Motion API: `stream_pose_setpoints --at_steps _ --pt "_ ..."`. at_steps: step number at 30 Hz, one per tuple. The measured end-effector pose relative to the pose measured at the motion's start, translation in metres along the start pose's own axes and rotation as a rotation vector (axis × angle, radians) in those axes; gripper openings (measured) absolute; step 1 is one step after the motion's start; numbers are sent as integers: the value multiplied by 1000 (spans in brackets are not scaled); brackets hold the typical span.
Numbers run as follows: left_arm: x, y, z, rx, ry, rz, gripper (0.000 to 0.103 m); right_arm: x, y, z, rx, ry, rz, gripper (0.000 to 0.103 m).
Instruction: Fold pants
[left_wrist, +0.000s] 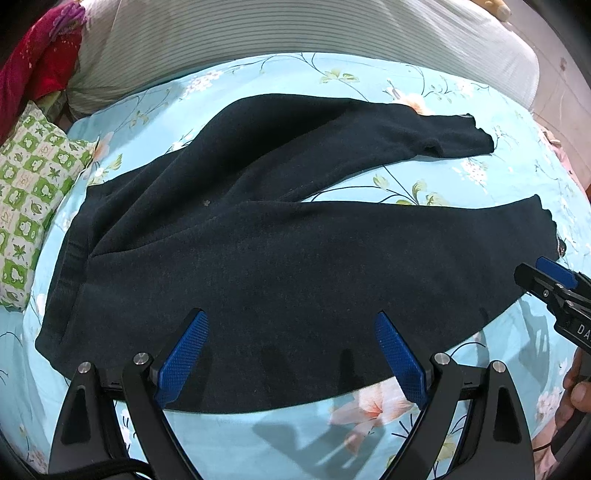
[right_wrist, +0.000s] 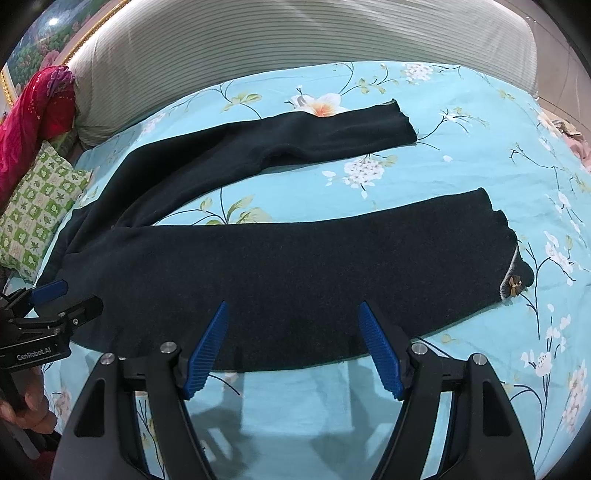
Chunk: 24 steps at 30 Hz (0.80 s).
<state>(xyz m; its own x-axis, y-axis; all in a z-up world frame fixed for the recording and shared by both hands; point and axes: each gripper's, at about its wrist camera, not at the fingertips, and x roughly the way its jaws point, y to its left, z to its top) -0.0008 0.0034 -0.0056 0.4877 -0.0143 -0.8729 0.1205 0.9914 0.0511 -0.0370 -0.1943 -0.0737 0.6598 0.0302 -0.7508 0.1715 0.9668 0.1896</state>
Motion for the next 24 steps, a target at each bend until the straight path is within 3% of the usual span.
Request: stream_pose_setpoints --at_steps 24 --pt "2 -1 0 11 9 -3 92 2 -3 0 7 6 4 73"
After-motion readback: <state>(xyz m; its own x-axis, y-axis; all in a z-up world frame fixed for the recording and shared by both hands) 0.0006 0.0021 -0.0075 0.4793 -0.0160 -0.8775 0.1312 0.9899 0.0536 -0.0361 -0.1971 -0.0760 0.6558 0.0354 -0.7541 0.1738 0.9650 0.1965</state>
